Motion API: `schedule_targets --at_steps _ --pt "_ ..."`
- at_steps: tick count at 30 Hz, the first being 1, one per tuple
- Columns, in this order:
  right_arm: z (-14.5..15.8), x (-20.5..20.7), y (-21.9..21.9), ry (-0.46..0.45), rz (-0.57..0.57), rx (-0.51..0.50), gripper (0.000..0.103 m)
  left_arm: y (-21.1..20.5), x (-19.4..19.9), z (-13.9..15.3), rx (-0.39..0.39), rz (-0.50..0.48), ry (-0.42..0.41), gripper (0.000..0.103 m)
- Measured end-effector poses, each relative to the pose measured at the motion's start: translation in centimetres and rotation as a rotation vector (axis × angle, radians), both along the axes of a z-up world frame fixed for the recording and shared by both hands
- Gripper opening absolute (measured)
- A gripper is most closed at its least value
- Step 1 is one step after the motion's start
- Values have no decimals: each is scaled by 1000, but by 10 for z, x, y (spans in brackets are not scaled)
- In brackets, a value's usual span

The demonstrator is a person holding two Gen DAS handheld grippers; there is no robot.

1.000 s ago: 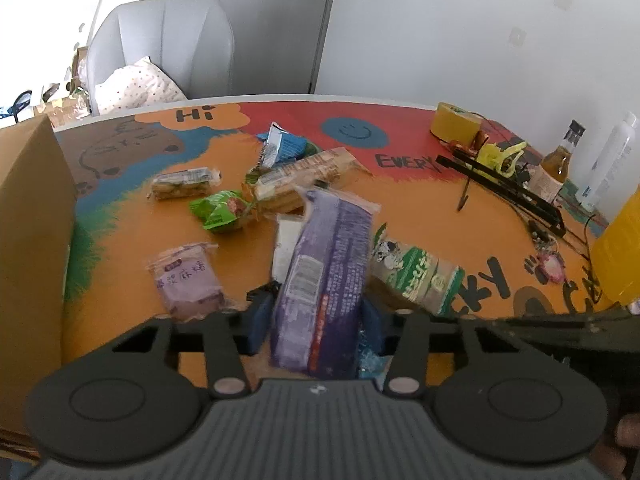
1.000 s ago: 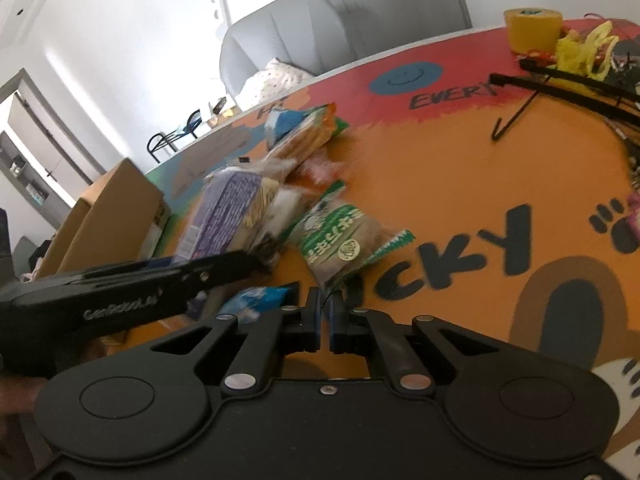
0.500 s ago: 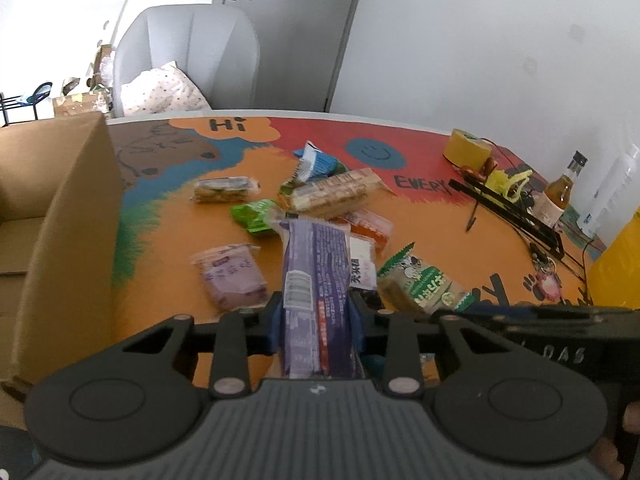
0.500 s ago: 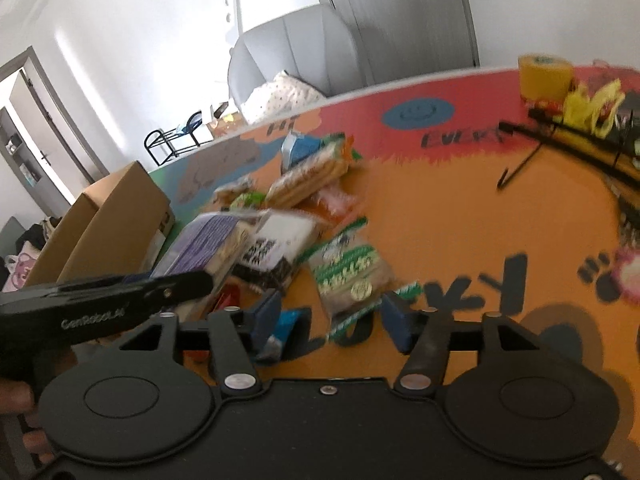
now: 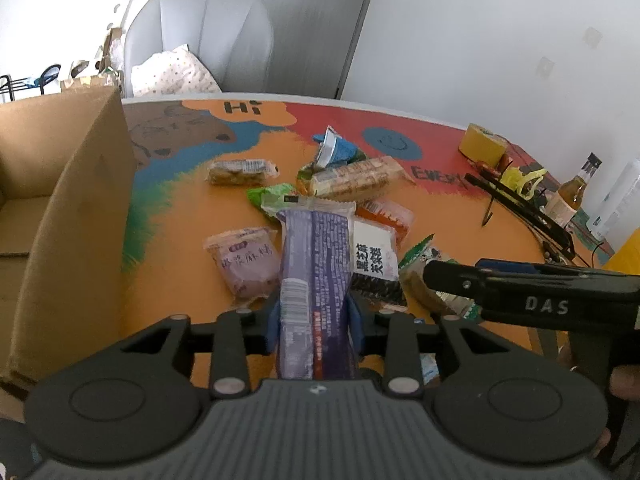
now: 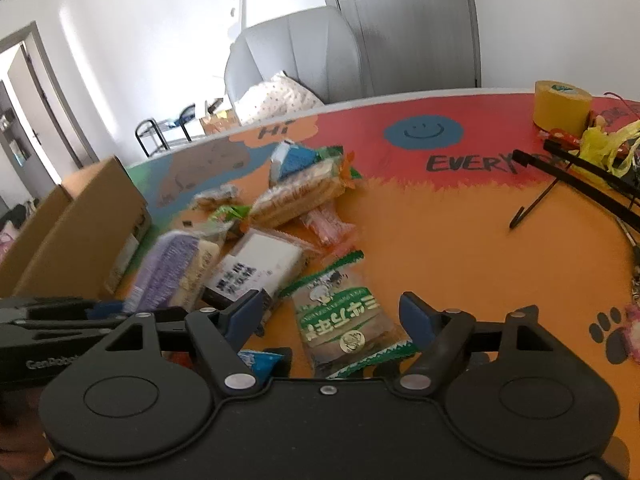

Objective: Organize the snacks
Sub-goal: 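Lift the purple wafer bar with the left gripper while the right gripper grasps the green bread packet, then carry both packets over the cardboard box and open both grippers to drop them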

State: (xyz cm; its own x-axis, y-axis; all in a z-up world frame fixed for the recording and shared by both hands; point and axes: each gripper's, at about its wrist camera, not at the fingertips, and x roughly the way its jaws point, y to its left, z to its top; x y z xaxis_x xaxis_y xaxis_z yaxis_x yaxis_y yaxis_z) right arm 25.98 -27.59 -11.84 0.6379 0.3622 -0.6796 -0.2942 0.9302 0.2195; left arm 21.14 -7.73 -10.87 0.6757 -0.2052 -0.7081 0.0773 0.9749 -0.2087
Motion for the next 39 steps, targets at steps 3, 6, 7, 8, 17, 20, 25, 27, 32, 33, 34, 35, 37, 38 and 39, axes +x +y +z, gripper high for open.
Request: schedule_targets --at_steps 3,6,7,8,17,20,25,27,32,33,34,35,37,38,39 --pt "-7 0 0 23 0 -1 75 -3 2 -4 16 -6 6 35" --pt "-7 -5 5 -3 8 -63 62 -5 5 -9 23 -9 17 35" --pt "-7 -6 6 -9 4 -86 53 -5 6 -10 23 -6 18 35" --pt "-6 -6 5 -10 2 -90 49 -6 5 -10 23 -7 13 34" --pt "0 -15 -1 -4 -8 -24 46 -3 -4 1 21 -7 -25 32" --pt "7 -19 -2 -19 -13 -15 46 -1 -9 7 18 2 -42 32" --pt "18 -26 -5 -42 -21 10 46 4 -16 20 8 17 -78 31" --pt "22 -28 -5 -50 -23 21 46 6 -18 25 6 23 -93 31" --pt "32 -32 1 -70 -15 51 46 12 -25 36 3 39 -121 31" --pt "34 -33 3 -76 -9 55 46 13 -26 37 3 42 -125 31" --pt "36 -33 6 -79 -5 59 46 14 -28 39 3 45 -130 31" --pt "38 -34 9 -83 -1 64 46 16 -29 41 5 48 -135 31" --pt "42 -34 14 -93 9 70 46 19 -31 45 7 53 -144 31" --pt "43 -34 16 -97 12 72 46 20 -33 47 8 55 -149 31" --pt "45 -34 18 -102 16 76 46 23 -35 49 9 58 -153 31"
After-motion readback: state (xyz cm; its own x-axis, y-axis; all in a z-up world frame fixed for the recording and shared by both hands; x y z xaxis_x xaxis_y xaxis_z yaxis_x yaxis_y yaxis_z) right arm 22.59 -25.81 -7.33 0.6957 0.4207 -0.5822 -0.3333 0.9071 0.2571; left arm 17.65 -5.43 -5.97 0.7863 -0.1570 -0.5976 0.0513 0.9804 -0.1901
